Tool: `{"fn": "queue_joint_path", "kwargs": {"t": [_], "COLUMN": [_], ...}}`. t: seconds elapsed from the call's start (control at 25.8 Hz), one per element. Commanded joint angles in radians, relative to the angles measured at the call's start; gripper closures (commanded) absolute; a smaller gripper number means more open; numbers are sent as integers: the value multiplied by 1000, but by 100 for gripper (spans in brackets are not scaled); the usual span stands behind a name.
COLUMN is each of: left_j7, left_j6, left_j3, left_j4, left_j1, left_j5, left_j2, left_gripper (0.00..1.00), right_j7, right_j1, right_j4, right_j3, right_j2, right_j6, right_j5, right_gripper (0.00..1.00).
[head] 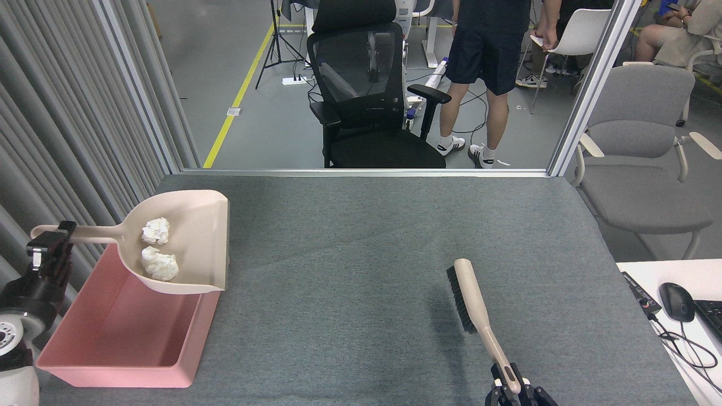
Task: Sweep and dump garbage into bin
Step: 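Lift the dustpan with the left gripper over the pink bin, then tilt the dustpan with the left gripper to dump paper into the bin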
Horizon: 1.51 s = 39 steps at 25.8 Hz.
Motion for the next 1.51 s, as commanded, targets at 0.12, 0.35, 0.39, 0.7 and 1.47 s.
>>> {"fn": "queue_joint_path", "kwargs": {"t": [0.12,0.35,0.39,0.7,1.47], "left_j7": [-2,19,33,119,-85], "left_j6": [-225,-342,-365,-507,-167], "left_j3": [2,-1,-1,25,14], "left_j4": [298,395,401,366,318], "left_j1": [-12,-48,-67,-154,-266], "left_j5": [41,-32,-89,-580,-207], "left_j2": [192,260,263,258,250], "left_gripper": [86,86,86,87,87], "right_j7": [6,6,6,4,3], "right_j1": [-3,-2,-2,0,-2], "right_j4": [0,0,0,0,-8], "right_j3": [2,2,2,2,-2], "right_j2": [0,0,1,3,4], "right_j6": [-6,-9,-10,-19,-24], "right_j5": [-1,-1,-1,-1,-5], "right_gripper": [89,88,88,88,87]}}
